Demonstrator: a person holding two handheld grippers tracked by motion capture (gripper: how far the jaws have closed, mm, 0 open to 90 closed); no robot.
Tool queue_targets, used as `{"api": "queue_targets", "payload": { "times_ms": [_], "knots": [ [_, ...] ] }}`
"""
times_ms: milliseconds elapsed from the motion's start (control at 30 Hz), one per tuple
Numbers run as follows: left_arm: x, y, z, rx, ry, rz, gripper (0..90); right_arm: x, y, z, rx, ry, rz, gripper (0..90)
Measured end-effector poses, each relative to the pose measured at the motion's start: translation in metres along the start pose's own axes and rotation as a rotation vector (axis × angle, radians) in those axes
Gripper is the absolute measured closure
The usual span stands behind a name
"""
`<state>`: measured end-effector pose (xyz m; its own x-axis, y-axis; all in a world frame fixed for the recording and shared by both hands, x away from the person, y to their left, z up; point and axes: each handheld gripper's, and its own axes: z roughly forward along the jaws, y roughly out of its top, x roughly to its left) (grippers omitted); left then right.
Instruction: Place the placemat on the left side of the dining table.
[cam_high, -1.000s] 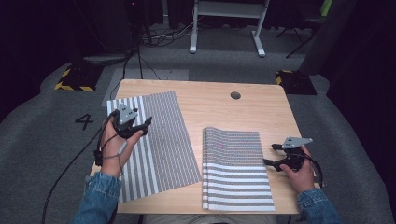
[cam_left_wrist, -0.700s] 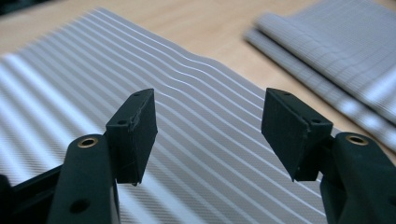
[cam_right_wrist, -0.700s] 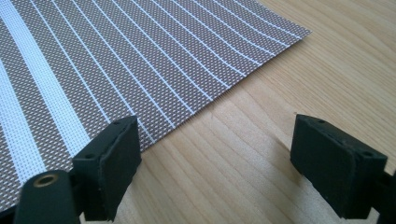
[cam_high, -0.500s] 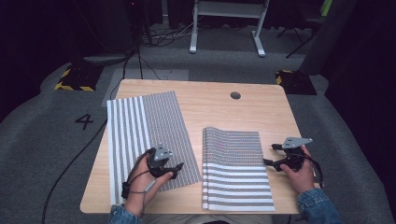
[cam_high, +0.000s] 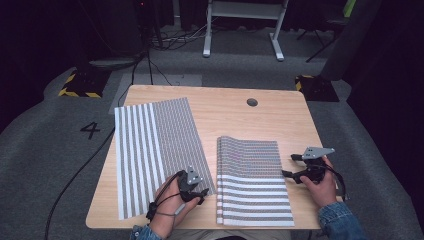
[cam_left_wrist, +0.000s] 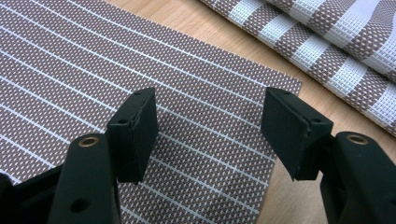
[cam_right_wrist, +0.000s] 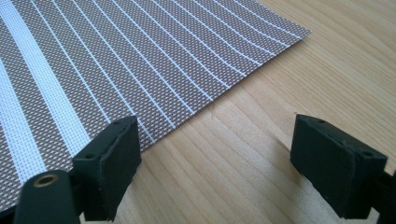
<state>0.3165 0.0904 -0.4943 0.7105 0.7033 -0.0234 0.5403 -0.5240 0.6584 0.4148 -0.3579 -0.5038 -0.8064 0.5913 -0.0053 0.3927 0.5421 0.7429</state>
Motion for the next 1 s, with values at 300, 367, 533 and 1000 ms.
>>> {"api": "queue_targets", "payload": {
  "times_ms": [300,367,533,1000],
  "knots": [
    [0.009,-0.001,0.000,-0.030,0.009,-0.006,60.6,0.000,0.000,0.000,0.000,-0.001,-0.001,16.3],
    [0.013,-0.004,-0.002,-0.037,0.007,-0.019,74.1,0.000,0.000,0.000,0.000,-0.001,0.000,16.3],
    [0.015,-0.006,-0.020,0.023,0.021,0.022,85.9,0.000,0.000,0.000,0.000,0.000,0.000,16.3],
    [0.040,-0.040,-0.075,0.057,-0.087,-0.215,54.5,0.000,0.000,0.000,0.000,-0.001,0.001,16.3]
  ]
}}
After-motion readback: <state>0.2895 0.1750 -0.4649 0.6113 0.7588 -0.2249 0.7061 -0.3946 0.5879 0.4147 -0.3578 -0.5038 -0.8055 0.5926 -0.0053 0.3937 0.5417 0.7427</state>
